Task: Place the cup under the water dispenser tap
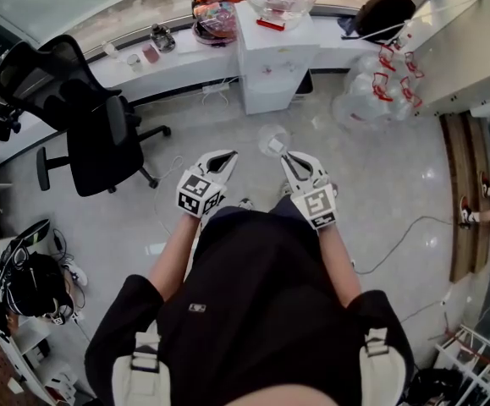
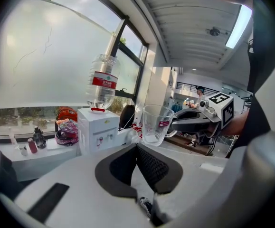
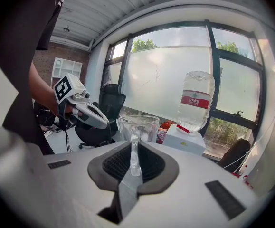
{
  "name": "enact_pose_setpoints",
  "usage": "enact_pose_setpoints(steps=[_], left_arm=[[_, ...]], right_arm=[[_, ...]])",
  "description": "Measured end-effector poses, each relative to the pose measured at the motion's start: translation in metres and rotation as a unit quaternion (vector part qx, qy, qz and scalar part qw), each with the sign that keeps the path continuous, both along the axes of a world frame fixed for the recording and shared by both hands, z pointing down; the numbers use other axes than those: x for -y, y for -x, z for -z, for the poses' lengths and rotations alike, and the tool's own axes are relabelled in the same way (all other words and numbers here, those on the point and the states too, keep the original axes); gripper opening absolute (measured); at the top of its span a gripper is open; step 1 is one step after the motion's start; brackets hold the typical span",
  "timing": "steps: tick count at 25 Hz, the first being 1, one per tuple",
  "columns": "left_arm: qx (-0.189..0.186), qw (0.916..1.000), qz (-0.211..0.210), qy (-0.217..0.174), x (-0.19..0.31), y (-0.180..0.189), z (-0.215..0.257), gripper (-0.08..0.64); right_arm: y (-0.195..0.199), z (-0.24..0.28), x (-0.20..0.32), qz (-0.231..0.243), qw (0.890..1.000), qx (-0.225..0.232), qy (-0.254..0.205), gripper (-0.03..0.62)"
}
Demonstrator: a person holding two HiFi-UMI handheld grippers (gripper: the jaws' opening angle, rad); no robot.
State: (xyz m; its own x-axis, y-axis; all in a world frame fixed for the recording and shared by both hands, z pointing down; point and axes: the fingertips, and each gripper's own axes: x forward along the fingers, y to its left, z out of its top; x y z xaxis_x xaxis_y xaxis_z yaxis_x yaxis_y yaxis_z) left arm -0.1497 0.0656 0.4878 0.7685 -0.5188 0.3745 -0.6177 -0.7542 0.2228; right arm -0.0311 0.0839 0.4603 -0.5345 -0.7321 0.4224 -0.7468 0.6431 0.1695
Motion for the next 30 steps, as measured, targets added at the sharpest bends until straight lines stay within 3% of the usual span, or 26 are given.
enact_pose_setpoints(steps=[11,21,30], left_arm=[[0.007,0.9993,0.034,0.014,0.032,-0.009,-0.007,-0.002],[0.015,0.9992,0.029,0.022,0.067,-0.057,-0.002,-0.002],[0.031,0.9984,0.024,0.04,0.082,-0.073,-0.014,-0.002]], right_arm=[[-0.017,-0.014,0.038,0.031,0.999,0.003,0.012,0.023],[-0.053,-0.02,0.087,0.043,0.999,0.009,0.02,0.023],[-0.073,-0.041,0.118,0.041,0.998,0.015,0.045,0.023]])
